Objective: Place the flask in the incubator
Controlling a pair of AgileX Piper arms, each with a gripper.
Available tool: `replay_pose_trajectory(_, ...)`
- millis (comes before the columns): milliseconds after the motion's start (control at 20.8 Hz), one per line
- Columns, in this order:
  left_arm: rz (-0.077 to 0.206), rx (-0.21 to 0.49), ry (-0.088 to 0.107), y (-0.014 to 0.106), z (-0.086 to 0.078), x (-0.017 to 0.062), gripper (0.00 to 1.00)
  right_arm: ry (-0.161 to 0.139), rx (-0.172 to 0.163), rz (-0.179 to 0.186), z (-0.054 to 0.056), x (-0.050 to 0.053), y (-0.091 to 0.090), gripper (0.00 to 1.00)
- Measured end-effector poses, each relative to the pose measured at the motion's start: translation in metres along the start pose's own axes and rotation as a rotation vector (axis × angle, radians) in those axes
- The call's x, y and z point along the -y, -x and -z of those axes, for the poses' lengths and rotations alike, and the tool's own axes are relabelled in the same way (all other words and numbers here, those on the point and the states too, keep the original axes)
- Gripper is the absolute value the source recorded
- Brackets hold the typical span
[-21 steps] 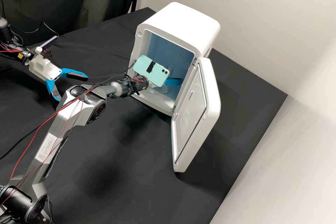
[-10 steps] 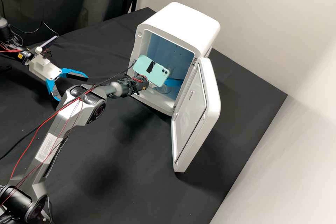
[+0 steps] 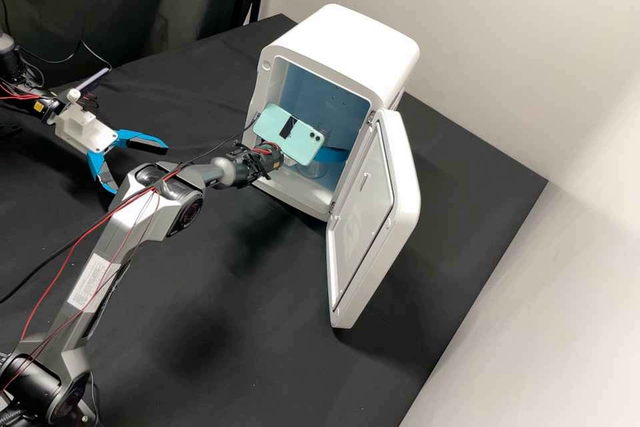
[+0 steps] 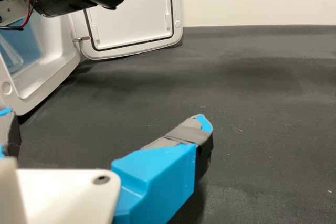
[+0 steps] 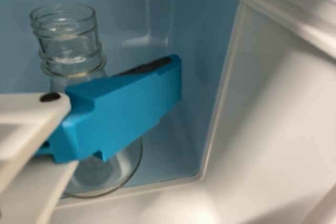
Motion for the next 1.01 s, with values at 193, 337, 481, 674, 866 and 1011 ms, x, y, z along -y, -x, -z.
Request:
replay_pose_trajectory(193,0.000,0.000,0.000,0.000,0.000,0.0000,1.00,-0.019,-0.022,0.012,0.001,0.000,0.000,1.00)
replay_pose_trajectory(337,0.000,0.000,0.000,0.000,0.000,0.0000,1.00,-0.015,-0.019,0.018,-0.001,0.002,0.000,1.00)
replay_pose_trajectory(481,0.000,0.000,0.000,0.000,0.000,0.0000,1.00,-0.007,-0.006,0.035,-0.006,0.007,0.002,1.00)
replay_pose_trajectory(674,0.000,0.000,0.000,0.000,0.000,0.0000,1.00,-0.004,0.013,0.057,-0.013,0.014,0.004,1.00)
replay_pose_trajectory(866,0.000,0.000,0.000,0.000,0.000,0.0000,1.00,-0.002,0.023,0.074,-0.016,0.019,0.006,1.00)
replay_pose_trajectory(1011,0.000,0.000,0.000,0.000,0.000,0.0000,1.00,-0.007,0.021,0.076,-0.016,0.020,0.006,1.00)
